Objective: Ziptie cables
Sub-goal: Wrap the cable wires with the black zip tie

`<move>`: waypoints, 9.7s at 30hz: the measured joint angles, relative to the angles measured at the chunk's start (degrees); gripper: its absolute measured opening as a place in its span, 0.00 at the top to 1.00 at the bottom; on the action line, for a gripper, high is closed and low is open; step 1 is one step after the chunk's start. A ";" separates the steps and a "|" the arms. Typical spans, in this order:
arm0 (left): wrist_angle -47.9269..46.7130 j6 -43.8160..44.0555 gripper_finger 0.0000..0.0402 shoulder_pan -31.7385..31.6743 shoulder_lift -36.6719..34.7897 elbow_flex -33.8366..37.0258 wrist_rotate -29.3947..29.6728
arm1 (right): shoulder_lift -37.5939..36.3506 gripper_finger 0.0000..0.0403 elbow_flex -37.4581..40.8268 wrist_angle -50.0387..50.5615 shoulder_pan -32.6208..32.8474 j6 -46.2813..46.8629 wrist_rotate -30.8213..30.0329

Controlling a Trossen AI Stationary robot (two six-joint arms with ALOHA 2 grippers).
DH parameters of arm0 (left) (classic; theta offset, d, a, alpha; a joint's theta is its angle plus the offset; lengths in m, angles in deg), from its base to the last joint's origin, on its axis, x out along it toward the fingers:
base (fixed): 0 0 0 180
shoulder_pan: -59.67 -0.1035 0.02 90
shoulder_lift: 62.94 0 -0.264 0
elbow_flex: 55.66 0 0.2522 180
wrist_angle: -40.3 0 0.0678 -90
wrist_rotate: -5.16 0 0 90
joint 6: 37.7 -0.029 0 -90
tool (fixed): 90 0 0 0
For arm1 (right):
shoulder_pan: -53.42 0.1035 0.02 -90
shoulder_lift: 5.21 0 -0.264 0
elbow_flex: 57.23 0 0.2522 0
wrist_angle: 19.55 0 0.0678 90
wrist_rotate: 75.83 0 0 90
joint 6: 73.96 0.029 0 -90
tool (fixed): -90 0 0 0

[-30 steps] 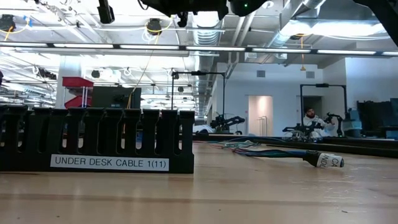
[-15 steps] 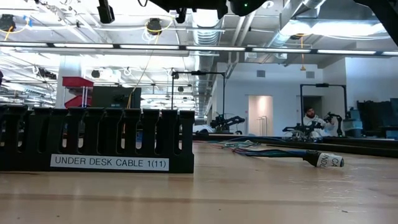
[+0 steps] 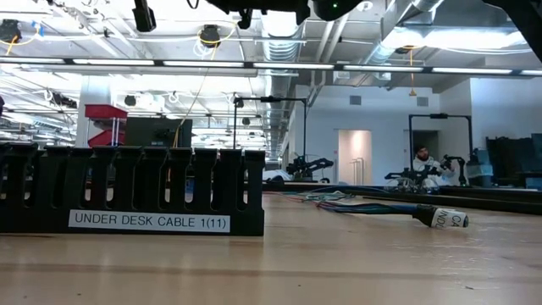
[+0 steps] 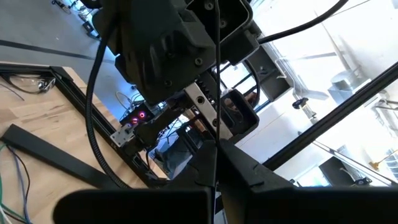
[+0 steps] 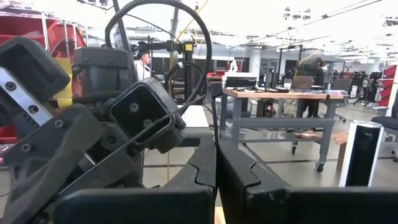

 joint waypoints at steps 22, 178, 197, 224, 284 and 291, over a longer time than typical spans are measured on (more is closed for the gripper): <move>0.19 0.65 1.00 0.00 0.00 0.00 -1.03 | 0.00 1.00 0.00 0.44 0.08 -4.06 1.74; -23.13 -28.80 0.46 -7.80 -10.46 -8.63 -7.75 | -0.02 1.00 0.00 8.42 12.45 -21.37 -4.38; -20.85 -21.01 0.46 -7.74 -9.45 -8.63 -20.54 | -0.02 1.00 0.00 7.32 12.48 -22.49 -4.29; -12.93 -18.18 0.69 -7.73 -2.35 -8.63 -28.91 | 0.00 1.00 0.00 7.41 12.24 -22.53 -4.25; -16.63 -20.17 1.00 -26.18 -4.17 -8.63 -36.12 | 0.09 0.91 0.04 19.11 10.50 3.09 -5.30; -23.39 -25.79 1.00 -26.14 -4.15 -8.63 -36.06 | 0.09 0.72 0.04 22.70 9.03 8.35 -0.08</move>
